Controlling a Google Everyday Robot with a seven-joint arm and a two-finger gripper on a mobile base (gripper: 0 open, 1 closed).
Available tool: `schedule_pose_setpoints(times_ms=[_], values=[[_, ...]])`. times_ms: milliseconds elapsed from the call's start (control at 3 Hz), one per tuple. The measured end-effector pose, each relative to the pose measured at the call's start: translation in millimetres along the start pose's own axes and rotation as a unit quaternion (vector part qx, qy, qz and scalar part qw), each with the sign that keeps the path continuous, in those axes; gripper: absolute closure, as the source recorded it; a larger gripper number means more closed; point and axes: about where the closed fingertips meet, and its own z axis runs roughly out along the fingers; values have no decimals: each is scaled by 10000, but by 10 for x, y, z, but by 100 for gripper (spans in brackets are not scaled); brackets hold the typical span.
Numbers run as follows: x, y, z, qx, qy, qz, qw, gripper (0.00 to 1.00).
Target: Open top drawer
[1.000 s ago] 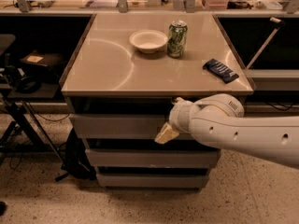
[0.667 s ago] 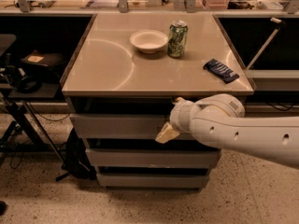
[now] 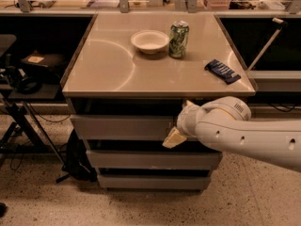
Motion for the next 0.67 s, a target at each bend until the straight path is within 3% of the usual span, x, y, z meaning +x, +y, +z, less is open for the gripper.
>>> schedule_pose_setpoints(times_ms=[667], values=[[321, 232, 355, -285, 259, 330, 9987, 0]])
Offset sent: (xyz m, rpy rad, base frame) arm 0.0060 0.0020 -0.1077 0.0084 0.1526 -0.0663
